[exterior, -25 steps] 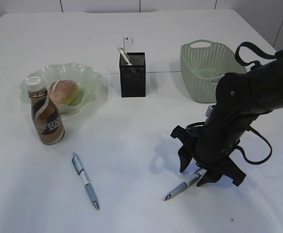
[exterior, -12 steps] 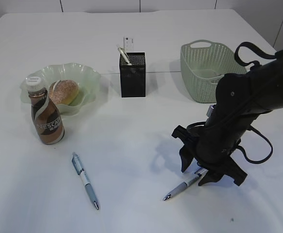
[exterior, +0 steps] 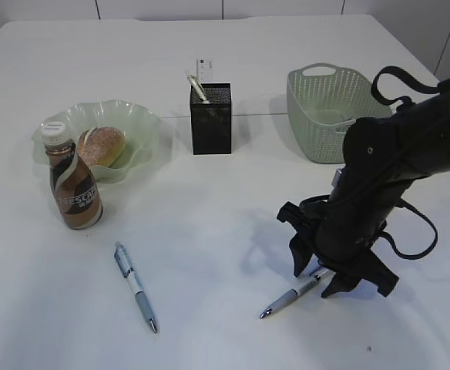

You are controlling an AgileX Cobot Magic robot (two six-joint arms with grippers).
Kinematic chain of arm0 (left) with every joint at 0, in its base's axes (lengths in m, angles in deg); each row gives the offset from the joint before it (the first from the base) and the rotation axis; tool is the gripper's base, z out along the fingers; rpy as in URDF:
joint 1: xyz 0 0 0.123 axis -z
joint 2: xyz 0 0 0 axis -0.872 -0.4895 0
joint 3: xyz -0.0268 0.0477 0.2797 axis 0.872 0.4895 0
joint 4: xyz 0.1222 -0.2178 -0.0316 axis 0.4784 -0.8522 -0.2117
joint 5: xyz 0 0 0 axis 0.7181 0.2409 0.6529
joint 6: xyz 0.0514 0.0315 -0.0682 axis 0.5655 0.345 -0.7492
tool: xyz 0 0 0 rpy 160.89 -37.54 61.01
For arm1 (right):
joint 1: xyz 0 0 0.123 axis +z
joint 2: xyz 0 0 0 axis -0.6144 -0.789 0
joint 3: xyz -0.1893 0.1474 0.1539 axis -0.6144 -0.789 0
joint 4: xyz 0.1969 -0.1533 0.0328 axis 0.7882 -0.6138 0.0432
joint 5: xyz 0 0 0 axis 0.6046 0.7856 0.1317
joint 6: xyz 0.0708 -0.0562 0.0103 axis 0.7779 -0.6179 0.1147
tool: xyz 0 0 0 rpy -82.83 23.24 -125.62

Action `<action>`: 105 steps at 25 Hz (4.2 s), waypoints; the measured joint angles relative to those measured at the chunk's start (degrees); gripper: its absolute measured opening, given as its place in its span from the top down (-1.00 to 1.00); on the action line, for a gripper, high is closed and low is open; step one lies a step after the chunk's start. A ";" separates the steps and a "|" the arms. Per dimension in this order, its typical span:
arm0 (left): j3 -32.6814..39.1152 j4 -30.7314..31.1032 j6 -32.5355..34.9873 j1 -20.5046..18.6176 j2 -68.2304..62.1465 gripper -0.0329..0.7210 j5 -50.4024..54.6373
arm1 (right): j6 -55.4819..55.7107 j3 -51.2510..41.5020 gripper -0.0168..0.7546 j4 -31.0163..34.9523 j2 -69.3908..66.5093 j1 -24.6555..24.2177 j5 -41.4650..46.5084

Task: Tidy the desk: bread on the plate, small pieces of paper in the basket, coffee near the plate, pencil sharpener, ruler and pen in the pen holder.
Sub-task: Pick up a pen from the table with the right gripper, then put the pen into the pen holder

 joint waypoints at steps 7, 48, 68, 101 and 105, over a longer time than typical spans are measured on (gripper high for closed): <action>0.00 0.00 0.00 0.00 0.00 -0.10 0.17 | 0.35 0.10 -0.05 -0.20 0.00 0.00 1.90; 0.00 0.50 0.00 0.00 0.00 -0.02 0.38 | 5.42 0.20 -0.02 -2.30 -0.24 0.00 1.22; 0.00 1.32 0.00 0.00 0.00 -0.01 0.38 | -7.95 0.96 0.62 -2.43 -0.69 0.00 2.92; 0.00 1.11 0.00 0.00 0.00 -0.01 -0.14 | -50.92 35.38 0.64 -9.73 -1.36 0.00 18.88; 0.00 1.11 0.00 0.00 0.00 -0.01 -0.57 | -50.91 35.38 0.64 -10.34 -1.38 0.00 8.80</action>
